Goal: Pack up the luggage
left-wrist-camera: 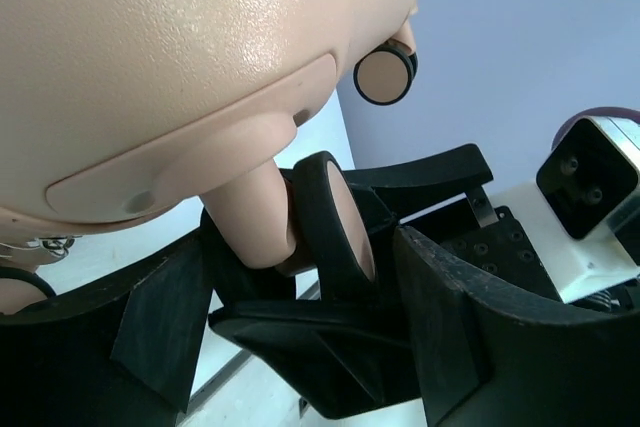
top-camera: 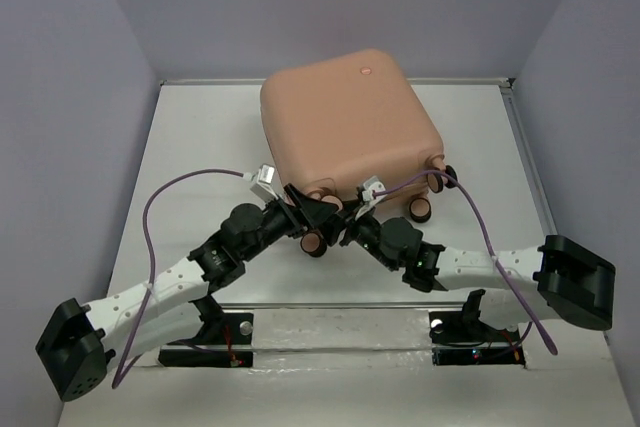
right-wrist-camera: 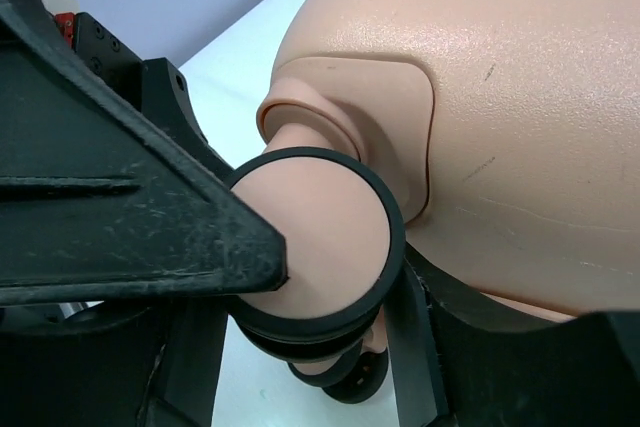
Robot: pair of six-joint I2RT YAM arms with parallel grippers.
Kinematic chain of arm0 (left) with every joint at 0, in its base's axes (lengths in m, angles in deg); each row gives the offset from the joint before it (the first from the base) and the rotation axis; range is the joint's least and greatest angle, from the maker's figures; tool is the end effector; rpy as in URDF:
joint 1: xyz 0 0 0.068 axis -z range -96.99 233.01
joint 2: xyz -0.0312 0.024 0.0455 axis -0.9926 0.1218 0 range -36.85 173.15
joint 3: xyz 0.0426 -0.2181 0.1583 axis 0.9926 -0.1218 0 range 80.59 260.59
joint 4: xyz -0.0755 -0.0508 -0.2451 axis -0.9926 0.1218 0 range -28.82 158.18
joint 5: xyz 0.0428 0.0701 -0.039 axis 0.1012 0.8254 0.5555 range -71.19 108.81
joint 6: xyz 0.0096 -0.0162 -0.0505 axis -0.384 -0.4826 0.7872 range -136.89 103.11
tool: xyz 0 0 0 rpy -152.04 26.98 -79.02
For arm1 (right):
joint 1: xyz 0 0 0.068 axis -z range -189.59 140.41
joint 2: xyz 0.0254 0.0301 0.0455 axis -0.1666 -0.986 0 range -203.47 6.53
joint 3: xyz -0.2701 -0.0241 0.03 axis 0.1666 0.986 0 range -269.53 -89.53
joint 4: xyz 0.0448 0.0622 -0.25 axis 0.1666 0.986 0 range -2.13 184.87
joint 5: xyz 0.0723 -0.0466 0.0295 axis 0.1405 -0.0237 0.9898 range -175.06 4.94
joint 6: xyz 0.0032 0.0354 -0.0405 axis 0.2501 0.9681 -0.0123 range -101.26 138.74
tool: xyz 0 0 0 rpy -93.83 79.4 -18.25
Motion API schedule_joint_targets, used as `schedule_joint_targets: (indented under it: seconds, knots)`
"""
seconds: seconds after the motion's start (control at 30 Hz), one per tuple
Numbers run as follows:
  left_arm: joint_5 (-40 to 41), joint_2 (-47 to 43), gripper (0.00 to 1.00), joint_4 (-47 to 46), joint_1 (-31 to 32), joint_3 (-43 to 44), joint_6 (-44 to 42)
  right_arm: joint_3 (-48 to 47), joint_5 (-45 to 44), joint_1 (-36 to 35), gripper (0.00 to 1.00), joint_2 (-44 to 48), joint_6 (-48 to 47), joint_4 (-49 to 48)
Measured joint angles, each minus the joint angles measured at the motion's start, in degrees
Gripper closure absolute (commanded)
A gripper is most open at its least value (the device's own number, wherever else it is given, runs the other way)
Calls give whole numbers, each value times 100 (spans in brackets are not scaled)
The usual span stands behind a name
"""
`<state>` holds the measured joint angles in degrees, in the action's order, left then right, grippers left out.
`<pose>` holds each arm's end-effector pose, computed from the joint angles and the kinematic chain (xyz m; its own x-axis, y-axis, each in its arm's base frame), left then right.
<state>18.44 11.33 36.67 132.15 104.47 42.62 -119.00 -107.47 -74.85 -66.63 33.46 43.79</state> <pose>0.1315 -0.1527 0.2646 -0.6541 -0.5610 -0.5074 0.3879 0.3271 -0.8617 0.1249 0.2387 0.2410 -0.1700 0.1923 -0.9665 -0.6584 0.7076 0.2566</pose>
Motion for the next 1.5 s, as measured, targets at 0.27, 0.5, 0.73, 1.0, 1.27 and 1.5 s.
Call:
schedule_joint_targets:
  seconds: [0.27, 0.5, 0.73, 1.0, 1.27, 1.5]
  knots:
    - [90, -658, 9, 435, 103, -66, -337, 201, -61, 4, 93, 4, 129, -339]
    - [931, -1622, 52, 1384, 111, -66, -621, 227, -136, 4, 93, 4, 153, -348]
    - [1370, -1954, 63, 1580, 133, -929, -780, 208, -155, 2, 93, 15, 153, -256]
    - [1687, -409, 60, 1086, 564, -1143, -1281, 140, -155, 4, 93, 50, 153, -76]
    - [2149, 638, 52, 354, 970, -535, -1805, 114, -155, 7, 93, 50, 160, -11]
    - [2575, 907, 52, 219, 975, -426, -2114, 111, -151, 9, 93, 50, 186, -9]
